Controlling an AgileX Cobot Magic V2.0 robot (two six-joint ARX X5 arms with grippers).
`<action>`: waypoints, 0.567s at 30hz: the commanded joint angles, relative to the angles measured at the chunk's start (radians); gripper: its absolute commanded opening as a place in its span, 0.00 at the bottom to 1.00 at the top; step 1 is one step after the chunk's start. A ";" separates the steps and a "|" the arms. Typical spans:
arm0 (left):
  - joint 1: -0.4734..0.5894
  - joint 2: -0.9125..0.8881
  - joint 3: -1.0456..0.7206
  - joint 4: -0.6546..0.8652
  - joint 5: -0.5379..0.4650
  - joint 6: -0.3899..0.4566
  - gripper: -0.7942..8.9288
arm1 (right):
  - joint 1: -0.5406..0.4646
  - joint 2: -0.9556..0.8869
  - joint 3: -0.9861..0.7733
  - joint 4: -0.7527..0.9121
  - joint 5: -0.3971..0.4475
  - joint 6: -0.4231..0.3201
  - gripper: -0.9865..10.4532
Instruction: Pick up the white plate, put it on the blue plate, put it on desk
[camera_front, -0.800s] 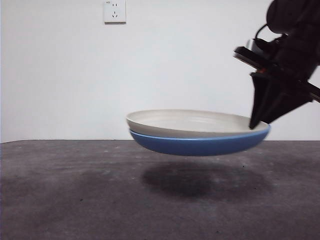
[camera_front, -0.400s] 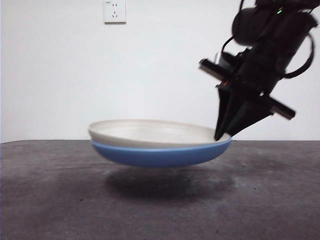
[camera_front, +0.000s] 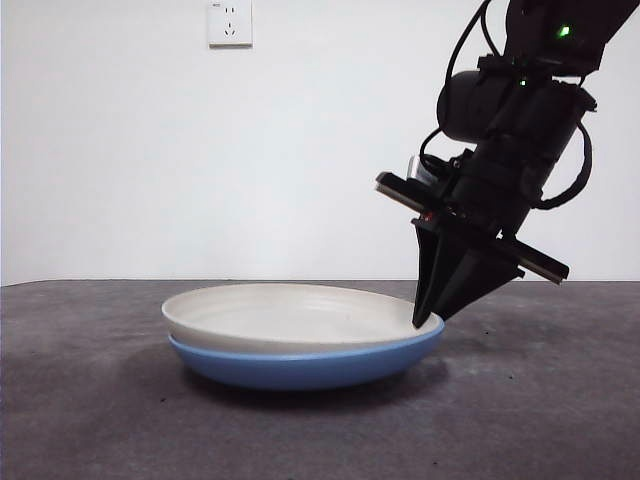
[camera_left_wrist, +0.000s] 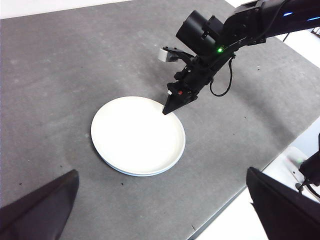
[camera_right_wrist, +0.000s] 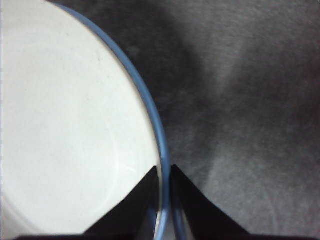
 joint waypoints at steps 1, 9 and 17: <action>-0.007 0.005 0.011 0.009 -0.004 0.011 0.78 | 0.005 0.024 0.023 0.015 -0.011 0.012 0.10; -0.007 0.005 0.011 0.009 -0.004 0.012 0.78 | 0.005 0.024 0.023 0.010 -0.010 0.008 0.35; -0.007 0.005 0.011 0.008 -0.004 0.012 0.78 | -0.011 -0.010 0.038 -0.050 0.000 -0.053 0.63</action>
